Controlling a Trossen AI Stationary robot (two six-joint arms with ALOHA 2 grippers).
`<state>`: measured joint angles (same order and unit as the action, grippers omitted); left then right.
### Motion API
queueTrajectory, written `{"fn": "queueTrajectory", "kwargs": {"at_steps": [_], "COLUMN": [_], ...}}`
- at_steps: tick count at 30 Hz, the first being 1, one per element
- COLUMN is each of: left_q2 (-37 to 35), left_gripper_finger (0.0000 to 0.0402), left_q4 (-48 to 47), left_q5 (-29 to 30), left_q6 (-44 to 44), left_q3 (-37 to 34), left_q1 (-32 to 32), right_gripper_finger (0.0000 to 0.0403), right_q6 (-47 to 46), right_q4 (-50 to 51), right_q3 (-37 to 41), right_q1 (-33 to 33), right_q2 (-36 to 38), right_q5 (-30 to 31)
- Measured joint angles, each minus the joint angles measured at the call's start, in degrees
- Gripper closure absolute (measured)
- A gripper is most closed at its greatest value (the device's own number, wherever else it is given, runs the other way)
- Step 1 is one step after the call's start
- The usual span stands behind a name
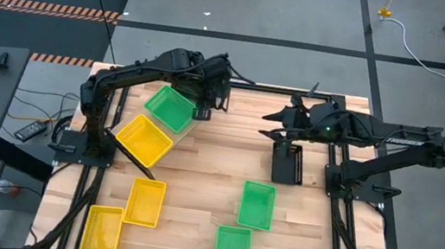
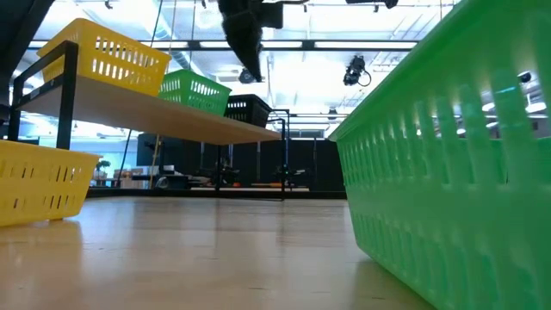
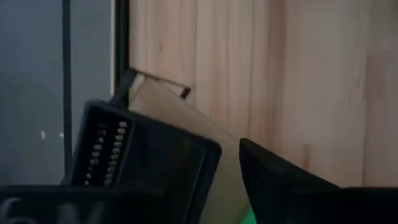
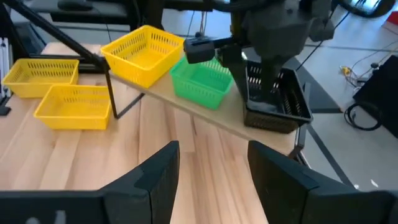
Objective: Stack baskets on shelf by color
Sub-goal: Stack the left black bin on top of the other black bin on the shelf
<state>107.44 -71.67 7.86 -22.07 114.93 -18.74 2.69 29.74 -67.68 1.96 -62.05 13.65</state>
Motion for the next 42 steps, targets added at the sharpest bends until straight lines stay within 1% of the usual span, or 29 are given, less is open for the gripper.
{"fn": "queueTrajectory", "kwargs": {"at_steps": [5, 10, 13, 16, 19, 23, 26, 36, 42], "left_q2": [1.04, 2.68, 3.1, 3.32, 3.24, 3.23, 3.23, 3.23, 3.23], "left_gripper_finger": [0.0237, 0.0238, 0.0238, 0.0239, 0.0239, 0.0239, 0.0239, 0.0241, 0.0257], "left_q4": [-0.41, -3.67, -2.36, -3.0, -4.39, -9.87, -12.63, -11.74, -10.99], "left_q5": [-0.2, -0.09, 0.03, 0.02, -1.01, -3.14, -3.23, -2.38, -1.51], "left_q6": [3.29, 9.47, 13.21, 15.4, 15.45, 15.4, 15.08, 14.82, 11.09], "left_q3": [0.01, -0.05, -0.03, -0.06, -0.05, -0.06, -0.06, -0.05, -0.06], "left_q1": [-0.39, -0.85, -0.92, -0.92, -0.96, -0.96, -0.94, -0.89, -1.07], "right_gripper_finger": [0.0206, 0.0206, 0.0206, 0.0206, 0.0206, 0.0206, 0.0206, 0.0206, 0.0206], "right_q6": [-0.18, -0.2, -0.23, -0.23, -0.23, -0.23, -0.23, -0.2, -0.19], "right_q4": [1.87, 2.35, 2.54, 2.78, 3.48, 4.27, 4.35, 4.33, 4.33], "right_q3": [0.02, 0.02, 0.02, 0.02, 0.02, 0.02, 0.02, 0.02, 0.04], "right_q1": [0.0, 0.0, 0.0, -0.02, -0.01, 0.0, 0.0, 0.0, 0.0], "right_q2": [0.23, 0.23, 0.23, 0.23, 0.23, 0.23, 0.23, 0.21, 0.21], "right_q5": [-0.02, -0.04, -0.04, -0.04, -0.13, -0.24, -0.24, -0.26, -0.26]}}
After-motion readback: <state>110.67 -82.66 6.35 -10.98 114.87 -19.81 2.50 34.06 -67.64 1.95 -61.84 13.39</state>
